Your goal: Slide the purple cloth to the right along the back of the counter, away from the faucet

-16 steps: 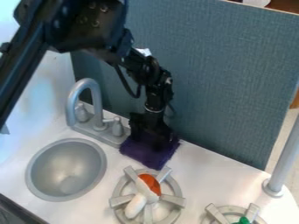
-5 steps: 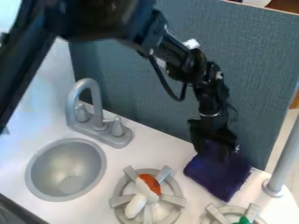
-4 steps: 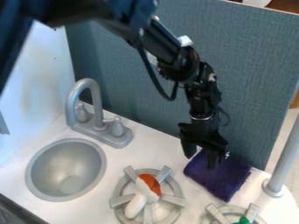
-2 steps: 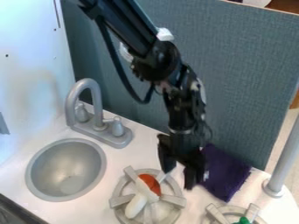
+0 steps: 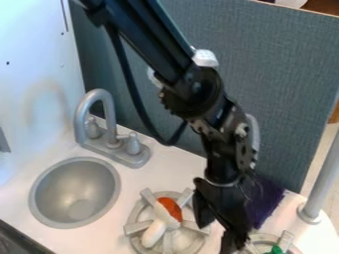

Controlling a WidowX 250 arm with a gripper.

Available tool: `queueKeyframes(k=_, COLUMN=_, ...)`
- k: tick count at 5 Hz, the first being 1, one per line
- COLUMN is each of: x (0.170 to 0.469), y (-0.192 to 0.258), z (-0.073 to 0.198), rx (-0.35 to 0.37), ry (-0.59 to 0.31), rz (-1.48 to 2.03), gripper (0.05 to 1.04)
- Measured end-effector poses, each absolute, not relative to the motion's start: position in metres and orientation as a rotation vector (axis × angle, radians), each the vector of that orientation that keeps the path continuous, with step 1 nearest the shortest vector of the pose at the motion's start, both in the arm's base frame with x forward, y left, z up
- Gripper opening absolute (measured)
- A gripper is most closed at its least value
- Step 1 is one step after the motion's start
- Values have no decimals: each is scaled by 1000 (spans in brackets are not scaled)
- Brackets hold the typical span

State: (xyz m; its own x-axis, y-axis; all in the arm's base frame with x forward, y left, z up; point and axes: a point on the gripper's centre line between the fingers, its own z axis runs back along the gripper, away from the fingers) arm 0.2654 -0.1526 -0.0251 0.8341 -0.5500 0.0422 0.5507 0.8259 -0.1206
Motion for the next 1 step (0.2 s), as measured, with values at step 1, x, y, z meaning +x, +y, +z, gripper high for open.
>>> queueKeyframes(k=1, x=264, y=-157, z=-26, rx=-142, ry=-18, rz=-601, gripper=1001)
